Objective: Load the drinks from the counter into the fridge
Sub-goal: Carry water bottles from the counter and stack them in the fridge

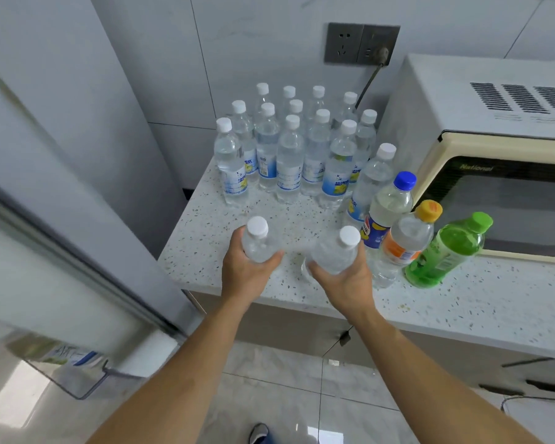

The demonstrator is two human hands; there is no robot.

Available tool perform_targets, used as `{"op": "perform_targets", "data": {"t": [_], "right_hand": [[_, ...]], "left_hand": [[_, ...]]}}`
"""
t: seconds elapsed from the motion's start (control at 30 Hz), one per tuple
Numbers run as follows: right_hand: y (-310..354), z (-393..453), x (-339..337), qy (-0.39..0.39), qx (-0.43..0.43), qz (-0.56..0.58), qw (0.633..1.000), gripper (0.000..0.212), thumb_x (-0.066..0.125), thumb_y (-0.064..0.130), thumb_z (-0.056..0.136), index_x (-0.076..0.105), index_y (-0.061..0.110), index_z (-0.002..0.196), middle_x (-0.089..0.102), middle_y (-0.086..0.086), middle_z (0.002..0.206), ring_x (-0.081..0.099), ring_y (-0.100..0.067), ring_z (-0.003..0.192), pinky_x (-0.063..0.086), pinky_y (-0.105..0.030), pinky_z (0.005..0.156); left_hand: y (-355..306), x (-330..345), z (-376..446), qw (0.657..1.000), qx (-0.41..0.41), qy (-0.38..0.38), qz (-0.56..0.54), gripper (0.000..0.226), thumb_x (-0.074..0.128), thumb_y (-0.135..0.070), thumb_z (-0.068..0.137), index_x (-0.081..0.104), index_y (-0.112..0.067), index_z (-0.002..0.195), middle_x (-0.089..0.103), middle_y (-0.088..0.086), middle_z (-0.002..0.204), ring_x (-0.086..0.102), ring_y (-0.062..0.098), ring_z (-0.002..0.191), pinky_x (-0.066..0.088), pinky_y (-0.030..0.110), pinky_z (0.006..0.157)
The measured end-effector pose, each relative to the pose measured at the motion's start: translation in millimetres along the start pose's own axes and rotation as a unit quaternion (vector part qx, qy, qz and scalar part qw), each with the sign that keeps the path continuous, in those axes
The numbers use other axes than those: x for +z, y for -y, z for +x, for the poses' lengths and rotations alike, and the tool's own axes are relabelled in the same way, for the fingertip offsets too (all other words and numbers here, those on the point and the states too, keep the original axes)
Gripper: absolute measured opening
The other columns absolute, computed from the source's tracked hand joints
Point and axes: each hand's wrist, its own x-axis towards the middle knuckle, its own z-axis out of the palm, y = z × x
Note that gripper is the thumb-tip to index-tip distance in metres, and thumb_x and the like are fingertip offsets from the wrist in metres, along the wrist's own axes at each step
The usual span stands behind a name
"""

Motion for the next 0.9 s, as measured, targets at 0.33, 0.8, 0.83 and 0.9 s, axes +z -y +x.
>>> {"op": "perform_targets", "data": {"t": [0.33, 0.8, 0.83, 0.9], "right_hand": [[-2.8, -54.0, -16.4, 0.096, -0.030, -0.008, 0.995, 0.065, 0.084, 0.037, 0.070, 0.044, 0.039, 0.121, 0.059, 0.024, 0.101, 0.059, 0.002, 0.092, 0.044, -0.019, 0.071], [0.0, -202.5, 57.8, 0.342, -0.033, 0.024, 0.939, 0.049, 0.081, 0.035, 0.067, 0.051, 0.045, 0.103, 0.064, 0.029, 0.093, 0.064, 0.002, 0.084, 0.052, -0.026, 0.072], [4.4, -215.4, 69.2, 0.359, -0.042, 0.025, 0.932, 0.050, 0.081, 0.035, 0.066, 0.052, 0.044, 0.106, 0.064, 0.029, 0.093, 0.064, 0.000, 0.085, 0.053, -0.026, 0.073], [15.1, -242.7, 92.0, 0.392, -0.066, 0.029, 0.917, 0.055, 0.080, 0.039, 0.063, 0.053, 0.041, 0.110, 0.064, 0.029, 0.095, 0.064, 0.002, 0.088, 0.052, -0.024, 0.073]], "left_hand": [[9.3, -37.0, -87.2, 0.998, -0.023, 0.002, -0.059, 0.053, 0.088, -0.034, 0.064, 0.056, -0.046, 0.104, 0.066, -0.021, 0.100, 0.064, -0.002, 0.095, 0.056, 0.019, 0.077], [74.1, -156.2, -271.7, 0.961, -0.127, -0.226, -0.098, 0.051, 0.084, -0.043, 0.057, 0.064, -0.045, 0.104, 0.073, -0.015, 0.098, 0.071, 0.007, 0.091, 0.061, 0.031, 0.073], [79.5, -171.3, -281.3, 0.954, -0.137, -0.245, -0.108, 0.052, 0.086, -0.044, 0.056, 0.064, -0.042, 0.104, 0.073, -0.011, 0.098, 0.072, 0.011, 0.090, 0.062, 0.039, 0.075], [91.1, -202.7, -299.7, 0.938, -0.147, -0.287, -0.128, 0.053, 0.088, -0.046, 0.054, 0.064, -0.043, 0.101, 0.074, -0.010, 0.097, 0.073, 0.013, 0.090, 0.062, 0.045, 0.076]]}}
